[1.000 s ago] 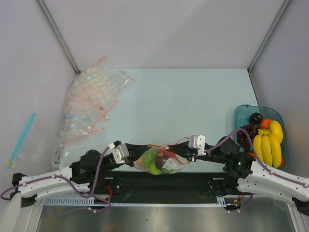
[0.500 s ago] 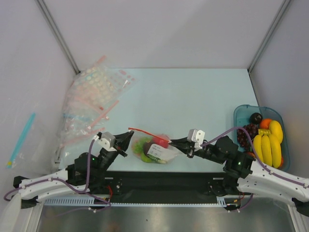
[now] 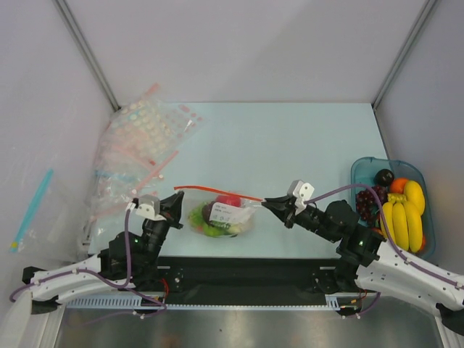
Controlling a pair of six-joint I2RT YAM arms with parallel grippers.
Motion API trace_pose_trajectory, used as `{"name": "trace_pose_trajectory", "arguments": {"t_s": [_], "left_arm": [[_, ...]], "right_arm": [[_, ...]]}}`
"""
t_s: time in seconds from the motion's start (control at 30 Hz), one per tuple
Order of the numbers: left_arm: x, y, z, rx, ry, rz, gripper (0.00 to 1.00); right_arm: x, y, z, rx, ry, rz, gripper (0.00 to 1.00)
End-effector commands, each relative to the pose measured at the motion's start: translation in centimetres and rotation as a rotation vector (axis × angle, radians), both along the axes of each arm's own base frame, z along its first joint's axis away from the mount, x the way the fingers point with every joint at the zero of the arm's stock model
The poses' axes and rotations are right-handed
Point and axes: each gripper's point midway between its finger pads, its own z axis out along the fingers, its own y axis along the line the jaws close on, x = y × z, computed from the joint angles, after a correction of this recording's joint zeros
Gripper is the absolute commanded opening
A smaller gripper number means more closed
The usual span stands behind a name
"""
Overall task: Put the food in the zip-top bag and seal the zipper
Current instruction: Zip the zipper food storage bag at the center of the board, then place the zipper food storage bag at the center of the board.
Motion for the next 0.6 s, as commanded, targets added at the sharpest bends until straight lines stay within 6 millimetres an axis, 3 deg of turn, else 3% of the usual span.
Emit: {"name": "trace_pose_trajectory", "arguments": {"t_s": [0.0,0.13,0.3,0.4,0.43,0.5,0.53,0.57], "left_arm": [[0.7,3.1,0.6,-0.052,0.011,0.156,0.00],[0.8,2.9,0.5,-0.044,0.010,0.159,0.00],[1.3,1.8,0.2,-0.003,-0.006,0.154,0.00],[1.9,0.4,0.5,-0.024,-0.002,0.126,0.00],[2.2,-1.0,-0.1,0.021,0.007,0.087,0.00],[2.9,-2.1,0.4,0.008,0.021,0.058,0.01],[3.8,-2.4,-0.4,0.027,0.050,0.074,0.00],[4.0,-3.7,0.0,0.004,0.057,0.012,0.00]], "right_arm": [[2.0,-2.2,3.0,0.095,0.007,-0.143,0.00],[4.1,-4.2,2.5,0.124,0.052,-0.253,0.00],[4.4,-4.8,2.8,0.160,0.057,-0.249,0.00],[4.5,-4.7,2.9,0.165,0.058,-0.250,0.00],[4.7,-4.7,2.8,0.162,0.063,-0.255,0.00],[5.0,-4.8,2.5,0.156,0.074,-0.274,0.00],[5.5,-5.0,2.2,0.150,0.080,-0.300,0.00],[5.8,-5.2,2.0,0.147,0.083,-0.319,0.00]]}}
